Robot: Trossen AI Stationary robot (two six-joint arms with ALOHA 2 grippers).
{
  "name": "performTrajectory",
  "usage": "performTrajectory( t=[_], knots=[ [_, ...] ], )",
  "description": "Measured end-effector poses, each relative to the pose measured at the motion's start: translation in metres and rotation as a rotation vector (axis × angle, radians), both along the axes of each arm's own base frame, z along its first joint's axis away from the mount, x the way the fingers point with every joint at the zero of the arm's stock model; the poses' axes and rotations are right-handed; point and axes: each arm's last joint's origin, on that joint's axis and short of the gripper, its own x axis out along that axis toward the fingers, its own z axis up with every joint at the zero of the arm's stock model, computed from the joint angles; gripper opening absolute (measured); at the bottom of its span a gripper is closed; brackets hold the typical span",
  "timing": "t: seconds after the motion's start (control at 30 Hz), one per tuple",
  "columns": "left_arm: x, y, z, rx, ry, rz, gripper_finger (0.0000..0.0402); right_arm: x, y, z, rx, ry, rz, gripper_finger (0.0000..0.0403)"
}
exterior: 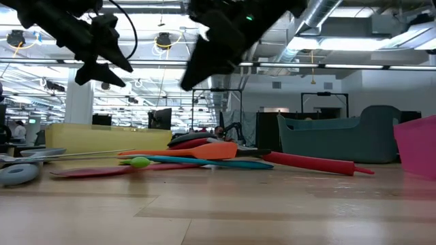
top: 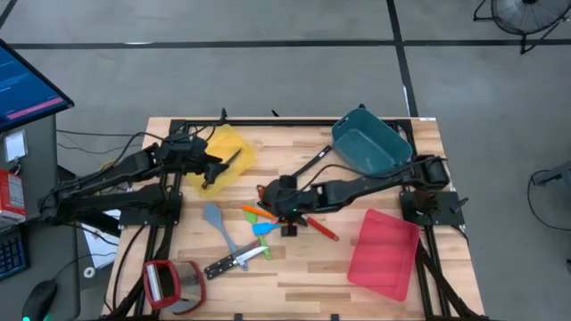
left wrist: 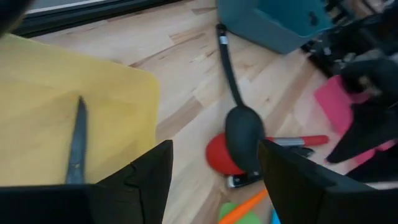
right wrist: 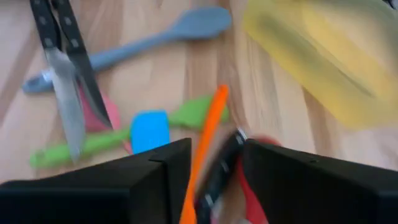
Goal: Pick & Place Kitchen Items
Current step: Put the orange spatula into the green bin
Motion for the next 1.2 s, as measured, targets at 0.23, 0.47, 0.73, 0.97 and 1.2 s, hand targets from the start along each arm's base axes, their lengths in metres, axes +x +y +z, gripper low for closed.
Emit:
performTrajectory(
  t=[0.23, 0.47, 0.73, 0.97, 1.2],
  knots=[
    [-0.011, -0.007, 0.01, 0.045, -0.081, -0.059, 0.0218, 0.04, 0.004, -0.015, 0.039, -0.018, -0.04, 0.0219],
    [-0.022, -0.012, 0.018, 0.106, -0.144, -0.07, 0.0216, 0.067, 0.009, -0.045, 0.039, 0.013, -0.042, 0.0238],
    [-0.025, -0.014, 0.021, 0.141, -0.156, -0.083, 0.0214, 0.072, -0.006, -0.071, 0.095, 0.127, -0.16, 0.0228],
    [-0.025, -0.014, 0.021, 0.162, -0.149, -0.094, 0.0215, 0.067, -0.019, -0.073, 0.108, 0.189, -0.217, 0.0216],
    [-0.025, -0.014, 0.021, 0.163, -0.149, -0.095, 0.0212, 0.068, -0.008, -0.072, 0.077, 0.172, -0.156, 0.0204]
  ],
)
